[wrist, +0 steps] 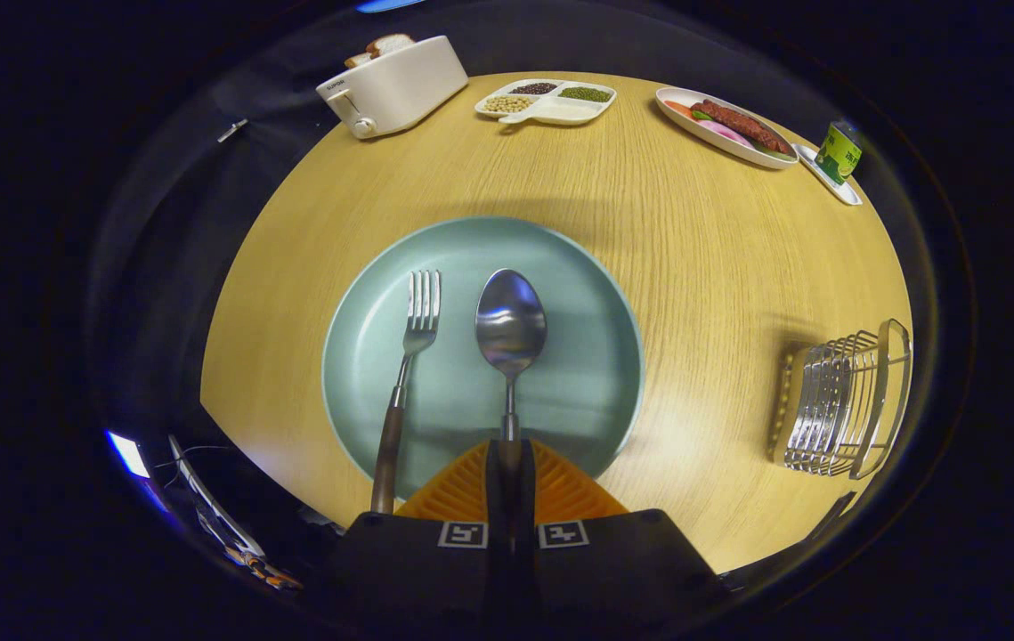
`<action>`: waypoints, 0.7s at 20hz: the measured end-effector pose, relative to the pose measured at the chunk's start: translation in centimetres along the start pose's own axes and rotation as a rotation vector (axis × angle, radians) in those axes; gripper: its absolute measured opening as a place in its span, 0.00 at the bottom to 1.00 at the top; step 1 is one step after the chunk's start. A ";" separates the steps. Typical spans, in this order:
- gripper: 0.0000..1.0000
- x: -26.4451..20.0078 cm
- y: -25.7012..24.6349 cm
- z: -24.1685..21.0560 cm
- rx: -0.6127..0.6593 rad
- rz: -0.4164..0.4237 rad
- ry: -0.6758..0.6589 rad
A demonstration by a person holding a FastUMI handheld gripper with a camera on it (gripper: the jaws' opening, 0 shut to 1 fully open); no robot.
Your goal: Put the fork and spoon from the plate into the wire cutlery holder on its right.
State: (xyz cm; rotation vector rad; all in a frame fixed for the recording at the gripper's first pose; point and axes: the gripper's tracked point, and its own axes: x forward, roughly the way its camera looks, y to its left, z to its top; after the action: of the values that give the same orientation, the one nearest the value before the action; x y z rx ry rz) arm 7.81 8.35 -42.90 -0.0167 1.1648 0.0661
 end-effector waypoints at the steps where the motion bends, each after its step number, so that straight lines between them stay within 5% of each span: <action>1: 0.06 -0.8 -0.5 0.2 -0.005 -0.002 -0.010; 14: 0.06 -14.8 -9.8 0.5 -0.051 0.027 -0.036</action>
State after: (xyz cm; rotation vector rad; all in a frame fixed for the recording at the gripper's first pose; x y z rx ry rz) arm 3.07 -2.05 -29.29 -0.0449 1.1270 0.1197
